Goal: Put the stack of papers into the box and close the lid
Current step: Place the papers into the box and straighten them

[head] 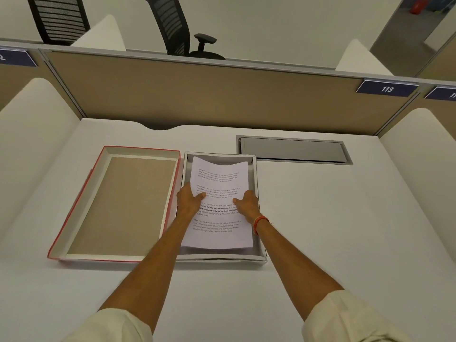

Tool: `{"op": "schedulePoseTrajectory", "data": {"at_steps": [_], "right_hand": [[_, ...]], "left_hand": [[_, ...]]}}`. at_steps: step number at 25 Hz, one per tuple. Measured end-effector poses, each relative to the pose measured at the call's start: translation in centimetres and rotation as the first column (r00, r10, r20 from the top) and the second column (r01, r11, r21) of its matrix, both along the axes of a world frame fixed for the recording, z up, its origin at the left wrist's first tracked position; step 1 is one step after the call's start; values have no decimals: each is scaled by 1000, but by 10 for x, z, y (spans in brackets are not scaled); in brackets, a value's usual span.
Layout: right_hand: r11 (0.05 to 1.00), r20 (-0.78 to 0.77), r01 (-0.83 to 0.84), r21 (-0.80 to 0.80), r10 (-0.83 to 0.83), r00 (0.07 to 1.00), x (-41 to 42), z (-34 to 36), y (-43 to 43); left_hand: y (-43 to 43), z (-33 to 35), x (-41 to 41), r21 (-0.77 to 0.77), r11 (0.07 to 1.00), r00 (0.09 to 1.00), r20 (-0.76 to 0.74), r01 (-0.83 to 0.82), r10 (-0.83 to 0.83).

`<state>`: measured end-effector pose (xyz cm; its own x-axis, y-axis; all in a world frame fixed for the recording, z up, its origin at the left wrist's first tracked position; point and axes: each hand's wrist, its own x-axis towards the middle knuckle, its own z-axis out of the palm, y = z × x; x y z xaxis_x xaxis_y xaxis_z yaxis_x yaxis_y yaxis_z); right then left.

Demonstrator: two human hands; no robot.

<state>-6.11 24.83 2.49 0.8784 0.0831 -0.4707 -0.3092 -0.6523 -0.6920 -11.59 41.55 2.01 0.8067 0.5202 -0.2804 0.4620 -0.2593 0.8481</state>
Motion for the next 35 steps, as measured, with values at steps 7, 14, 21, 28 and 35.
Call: {"op": "schedulePoseTrajectory", "data": {"at_steps": [7,14,21,28,35], "right_hand": [[1000,-14,9,-12,-9,1000,4,-3,-3],[999,-4,-7,-50,6,1000,5,-7,-6],[1000,52,-11,-16,12,999,4,-9,-6],[996,42,67,55,-70,997,2,-4,-11],[986,-51,132,104,-127,991,6,0,-15]], "left_hand": [[-6,-2,1,-18,1000,1000,9,-13,13],[-6,-3,4,-4,1000,1000,-26,12,-12],[-6,-8,2,36,999,999,-40,20,-18],[-4,-11,-3,53,998,997,-79,19,-14],[-1,-10,-6,12,1000,994,-106,-3,4]]}}
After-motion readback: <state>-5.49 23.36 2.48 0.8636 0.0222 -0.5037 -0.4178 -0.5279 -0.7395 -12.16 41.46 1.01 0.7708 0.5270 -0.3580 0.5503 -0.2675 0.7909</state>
